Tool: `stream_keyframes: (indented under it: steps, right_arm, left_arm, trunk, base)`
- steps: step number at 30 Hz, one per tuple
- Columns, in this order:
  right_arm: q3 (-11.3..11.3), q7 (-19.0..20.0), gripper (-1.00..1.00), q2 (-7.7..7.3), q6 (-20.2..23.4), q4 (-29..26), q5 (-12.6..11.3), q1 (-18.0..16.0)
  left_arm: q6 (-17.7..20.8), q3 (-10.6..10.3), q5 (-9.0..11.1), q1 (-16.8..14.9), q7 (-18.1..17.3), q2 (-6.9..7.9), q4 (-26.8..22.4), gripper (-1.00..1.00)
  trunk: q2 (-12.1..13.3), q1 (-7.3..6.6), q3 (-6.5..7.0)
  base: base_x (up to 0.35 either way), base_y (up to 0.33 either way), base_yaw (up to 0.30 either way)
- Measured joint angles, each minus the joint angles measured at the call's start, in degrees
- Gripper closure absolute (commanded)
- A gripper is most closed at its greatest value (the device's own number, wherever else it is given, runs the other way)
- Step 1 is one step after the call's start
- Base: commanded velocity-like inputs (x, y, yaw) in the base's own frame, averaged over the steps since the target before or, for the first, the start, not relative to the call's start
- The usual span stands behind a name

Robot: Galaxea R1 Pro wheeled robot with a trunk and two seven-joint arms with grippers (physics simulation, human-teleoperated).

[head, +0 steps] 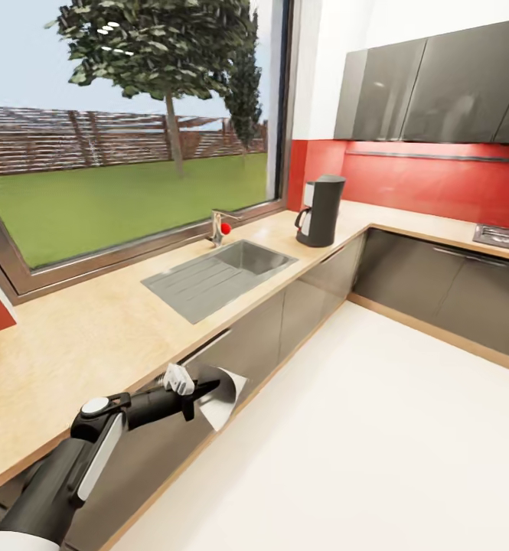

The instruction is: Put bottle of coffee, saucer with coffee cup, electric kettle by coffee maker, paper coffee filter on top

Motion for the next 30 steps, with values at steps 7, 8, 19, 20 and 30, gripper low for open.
stream_keyframes:
  steps: [7, 8, 19, 20, 30]
  right_arm:
    - [-0.1, 0.0, -1.0, -0.06, 0.1, 0.0, 0.0, 0.0]
    - [-0.1, 0.0, -1.0, -0.06, 0.1, 0.0, 0.0, 0.0]
    - [-0.1, 0.0, -1.0, -0.06, 0.1, 0.0, 0.0, 0.0]
    - [-0.1, 0.0, -1.0, -0.06, 0.1, 0.0, 0.0, 0.0]
    - [0.0, 0.0, -1.0, -0.06, 0.0, 0.0, 0.0, 0.0]
  left_arm:
    - [-0.1, 0.1, -2.6, 0.1, 0.2, -0.02, 0.0, 1.0]
    - [-0.1, 0.1, -2.6, 0.1, 0.2, -0.03, 0.0, 1.0]
    - [-0.1, 0.1, -2.8, 0.1, 0.0, 0.12, 0.0, 1.0]
    - [-0.1, 0.1, -2.8, 0.2, 0.0, 0.13, 0.0, 1.0]
    - [-0.1, 0.1, -2.9, 0.2, 0.0, 0.14, 0.0, 1.0]
  trunk:
    - [0.8, -0.45, 0.21]
    - [0.8, -0.44, 0.18]
    - [0.8, -0.45, -0.35]
    - [0.8, -0.45, -0.39]
    - [0.8, -0.45, -0.53]
  base:
    - [0.0, 0.0, -0.29]
    - [0.0, 0.0, -0.283]
    - [0.0, 0.0, -0.275]
    - [0.0, 0.0, -0.273]
    - [0.0, 0.0, -0.294]
